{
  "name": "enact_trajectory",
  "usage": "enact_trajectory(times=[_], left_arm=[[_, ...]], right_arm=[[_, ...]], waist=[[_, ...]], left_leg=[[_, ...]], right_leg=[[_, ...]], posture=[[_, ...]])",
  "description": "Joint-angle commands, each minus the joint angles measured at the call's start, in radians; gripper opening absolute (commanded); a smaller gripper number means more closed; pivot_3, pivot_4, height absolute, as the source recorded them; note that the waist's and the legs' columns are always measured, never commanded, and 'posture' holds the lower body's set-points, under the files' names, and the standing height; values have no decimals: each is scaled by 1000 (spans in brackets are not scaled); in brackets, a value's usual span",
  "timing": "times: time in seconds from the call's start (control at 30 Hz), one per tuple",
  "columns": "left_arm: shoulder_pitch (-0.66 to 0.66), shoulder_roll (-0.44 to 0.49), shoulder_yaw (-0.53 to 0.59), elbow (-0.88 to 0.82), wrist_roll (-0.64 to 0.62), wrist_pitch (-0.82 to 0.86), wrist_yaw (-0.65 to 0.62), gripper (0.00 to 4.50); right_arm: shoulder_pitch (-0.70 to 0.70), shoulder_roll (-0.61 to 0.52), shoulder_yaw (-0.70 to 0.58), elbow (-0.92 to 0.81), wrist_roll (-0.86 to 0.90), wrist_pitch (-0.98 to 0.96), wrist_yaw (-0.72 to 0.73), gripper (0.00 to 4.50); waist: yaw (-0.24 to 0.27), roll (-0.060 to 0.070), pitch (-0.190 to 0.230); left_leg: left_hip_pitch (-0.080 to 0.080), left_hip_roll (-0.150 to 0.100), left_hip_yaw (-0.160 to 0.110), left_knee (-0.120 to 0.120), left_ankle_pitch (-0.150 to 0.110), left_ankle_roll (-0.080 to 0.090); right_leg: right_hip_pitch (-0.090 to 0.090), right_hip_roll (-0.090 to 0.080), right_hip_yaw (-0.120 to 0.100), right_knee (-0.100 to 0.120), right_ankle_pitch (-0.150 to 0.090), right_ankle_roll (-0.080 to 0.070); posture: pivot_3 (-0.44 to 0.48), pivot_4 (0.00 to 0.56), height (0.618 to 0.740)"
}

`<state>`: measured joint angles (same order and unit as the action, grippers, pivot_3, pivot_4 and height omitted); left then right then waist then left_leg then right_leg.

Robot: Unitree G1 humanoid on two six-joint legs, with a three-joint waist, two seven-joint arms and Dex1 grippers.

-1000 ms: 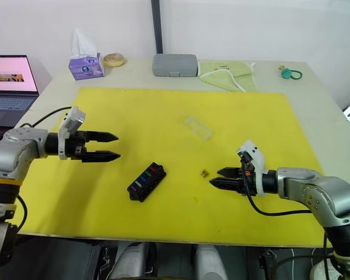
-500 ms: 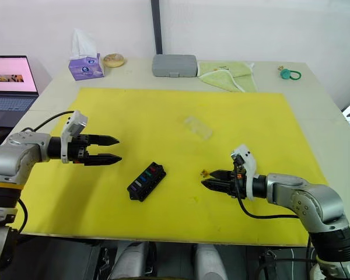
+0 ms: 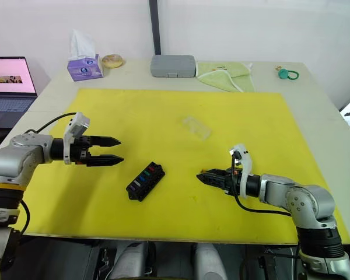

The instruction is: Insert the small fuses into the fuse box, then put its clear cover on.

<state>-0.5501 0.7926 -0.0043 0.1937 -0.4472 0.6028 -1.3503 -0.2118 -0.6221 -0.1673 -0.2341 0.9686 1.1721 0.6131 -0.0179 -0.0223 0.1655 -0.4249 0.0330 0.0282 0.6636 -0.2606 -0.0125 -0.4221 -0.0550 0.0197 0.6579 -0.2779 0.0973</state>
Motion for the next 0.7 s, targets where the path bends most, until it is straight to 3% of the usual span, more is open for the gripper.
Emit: enact_trajectory(times=[0.03, 0.13, 0.17, 0.23, 0.37, 0.7], left_arm=[[1, 1, 15, -17, -11, -10, 2, 4500], [0, -1, 15, -19, -10, -9, 5, 4500], [0, -1, 15, -18, -9, -10, 6, 4500], [-1, -4, 14, -12, -5, -14, 9, 4500], [-4, -9, 13, -8, -2, -15, 16, 4500], [26, -28, 26, -39, -19, -6, 54, 4500]], right_arm=[[8, 26, -10, 4, 32, 36, -13, 2913], [8, 44, -13, 14, 25, 40, -22, 2913], [6, 49, -13, 20, 25, 44, -25, 2673], [6, 56, -7, 27, 13, 41, -25, 2056], [3, 74, -4, 37, -7, 16, -35, 41], [2, 74, -59, 5, 15, 17, -59, 14]], waist=[[0, 0, 0], [0, 0, 0], [0, 0, 0], [-1, 0, 0], [0, 0, 0], [-1, -1, -1]], left_leg=[[0, 0, 0, 0, 0, 0], [0, 0, 0, 0, 0, 0], [0, 0, 0, 0, 0, 0], [0, 0, 0, 0, 0, 0], [0, 0, 0, 0, 0, 0], [1, 0, 1, 2, 0, 0]], right_leg=[[0, 0, 0, 0, 0, 0], [0, 0, 0, 0, 0, 0], [0, 0, 0, 0, 0, 0], [0, 0, 0, 0, 0, 0], [0, 0, 0, 1, 0, 0], [0, 0, 1, 4, 0, 0]], posture=[[0, 150, 737], [0, 150, 737], [0, 150, 737], [0, 150, 737], [0, 150, 737], [0, 150, 737]])
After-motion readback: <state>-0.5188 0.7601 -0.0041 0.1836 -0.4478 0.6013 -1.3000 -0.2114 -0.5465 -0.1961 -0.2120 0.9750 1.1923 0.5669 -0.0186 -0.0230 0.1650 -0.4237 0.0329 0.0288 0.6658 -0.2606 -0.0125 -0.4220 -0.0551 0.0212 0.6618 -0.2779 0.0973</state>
